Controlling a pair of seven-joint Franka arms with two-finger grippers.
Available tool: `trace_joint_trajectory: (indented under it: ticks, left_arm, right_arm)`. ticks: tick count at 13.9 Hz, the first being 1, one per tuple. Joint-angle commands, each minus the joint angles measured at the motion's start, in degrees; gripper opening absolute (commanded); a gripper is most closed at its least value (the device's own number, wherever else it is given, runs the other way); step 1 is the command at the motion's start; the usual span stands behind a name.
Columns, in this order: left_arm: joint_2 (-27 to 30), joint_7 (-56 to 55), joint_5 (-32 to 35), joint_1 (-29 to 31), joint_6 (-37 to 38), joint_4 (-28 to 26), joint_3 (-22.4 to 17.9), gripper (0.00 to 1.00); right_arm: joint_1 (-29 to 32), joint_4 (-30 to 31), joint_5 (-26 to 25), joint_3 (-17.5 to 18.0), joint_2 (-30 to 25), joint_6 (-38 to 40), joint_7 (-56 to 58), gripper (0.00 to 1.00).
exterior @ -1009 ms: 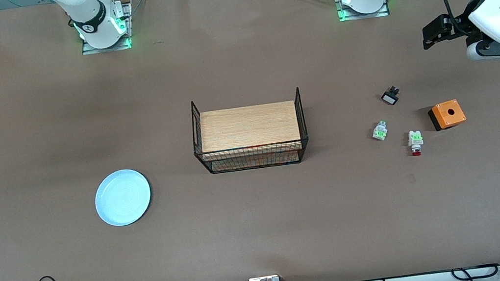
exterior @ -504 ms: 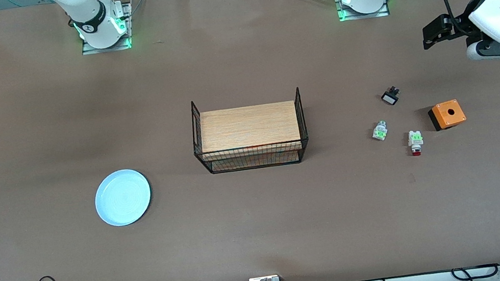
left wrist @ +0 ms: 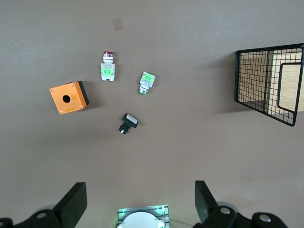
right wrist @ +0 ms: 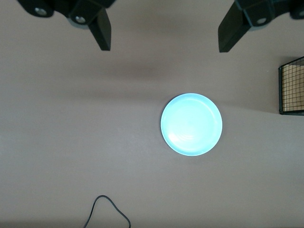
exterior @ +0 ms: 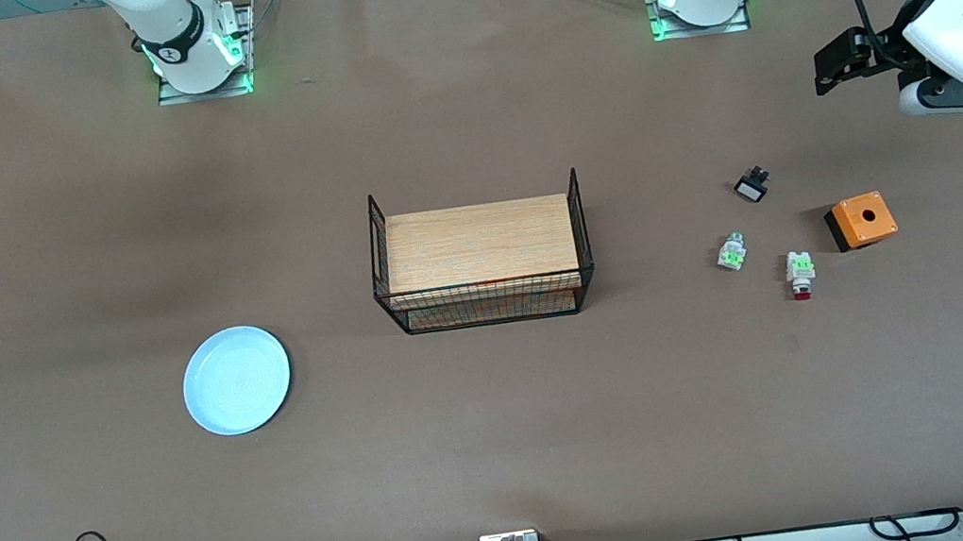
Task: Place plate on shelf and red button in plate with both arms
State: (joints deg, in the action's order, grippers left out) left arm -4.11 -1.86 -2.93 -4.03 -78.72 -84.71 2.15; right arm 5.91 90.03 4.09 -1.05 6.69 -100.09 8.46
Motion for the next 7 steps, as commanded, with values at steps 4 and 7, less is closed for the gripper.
trace_joint_trajectory:
  ticks: [4, 7]
  left_arm:
    - [-0.3, -0.3, 0.7, 0.2, 0.3, 1.2, 0.1, 1.0]
    - [-0.3, -0.3, 0.7, 0.1, 0.3, 1.2, 0.1, 1.0]
  right_arm:
    - [-0.3, 13.3, 1.2, 0.1, -0.6, -14.5, 0.3, 1.0]
    - [-0.6, 17.9, 2.4, 0.1, -0.5, -18.1, 0.2, 1.0]
